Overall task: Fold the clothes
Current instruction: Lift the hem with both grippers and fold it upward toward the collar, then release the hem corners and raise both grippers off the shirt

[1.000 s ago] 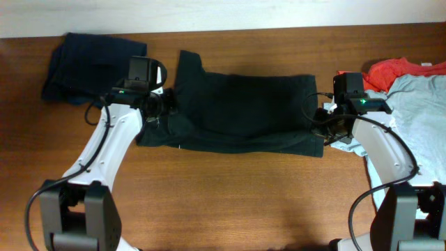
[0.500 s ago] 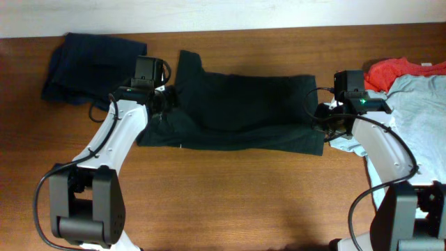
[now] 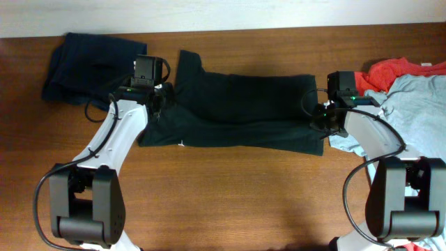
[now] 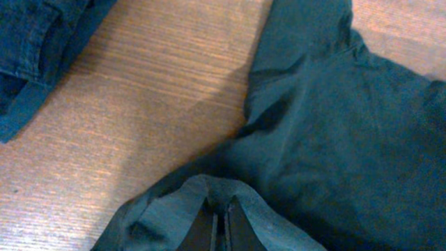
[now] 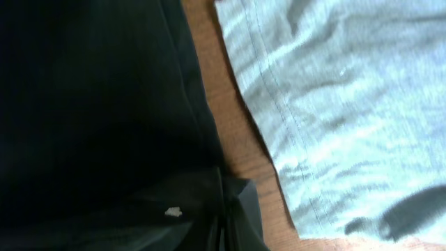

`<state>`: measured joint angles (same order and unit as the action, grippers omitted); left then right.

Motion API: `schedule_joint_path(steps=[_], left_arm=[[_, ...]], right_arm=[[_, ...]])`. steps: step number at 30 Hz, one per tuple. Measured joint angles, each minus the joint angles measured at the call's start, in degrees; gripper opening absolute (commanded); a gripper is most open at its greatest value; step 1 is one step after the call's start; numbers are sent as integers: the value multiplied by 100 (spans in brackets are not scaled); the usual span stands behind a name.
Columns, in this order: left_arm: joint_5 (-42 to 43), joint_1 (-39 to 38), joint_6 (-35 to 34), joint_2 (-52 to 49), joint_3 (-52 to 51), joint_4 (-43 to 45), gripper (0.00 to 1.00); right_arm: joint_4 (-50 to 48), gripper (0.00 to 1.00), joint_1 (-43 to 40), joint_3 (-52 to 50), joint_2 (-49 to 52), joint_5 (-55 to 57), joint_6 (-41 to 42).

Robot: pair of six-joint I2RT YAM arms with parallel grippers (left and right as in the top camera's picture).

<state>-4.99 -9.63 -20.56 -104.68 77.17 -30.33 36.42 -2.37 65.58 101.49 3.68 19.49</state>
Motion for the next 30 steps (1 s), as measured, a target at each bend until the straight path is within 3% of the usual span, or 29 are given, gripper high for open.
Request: schedule_joint_path(steps=[17, 23, 24, 25, 26, 28, 30], left_arm=[[-46, 0, 0, 0, 0, 251, 1], [-170, 0, 0, -13, 0, 251, 5], [-177, 0, 13, -31, 0, 249, 9], [-177, 0, 33, -55, 0, 249, 15], [-192, 0, 55, -90, 0, 251, 32], [-199, 0, 59, -195, 0, 269, 76], [-210, 0, 81, -295, 0, 393, 87]], right_arm=[[-332, 4, 0, 0, 4, 0, 0], [-420, 12, 0, 0, 4, 0, -4], [-444, 15, 0, 0, 4, 0, 2], [-481, 24, 0, 0, 4, 0, -11], [-507, 31, 0, 0, 4, 0, 17], [-590, 49, 0, 0, 4, 15, 2], [-741, 72, 0, 0, 4, 13, -74]])
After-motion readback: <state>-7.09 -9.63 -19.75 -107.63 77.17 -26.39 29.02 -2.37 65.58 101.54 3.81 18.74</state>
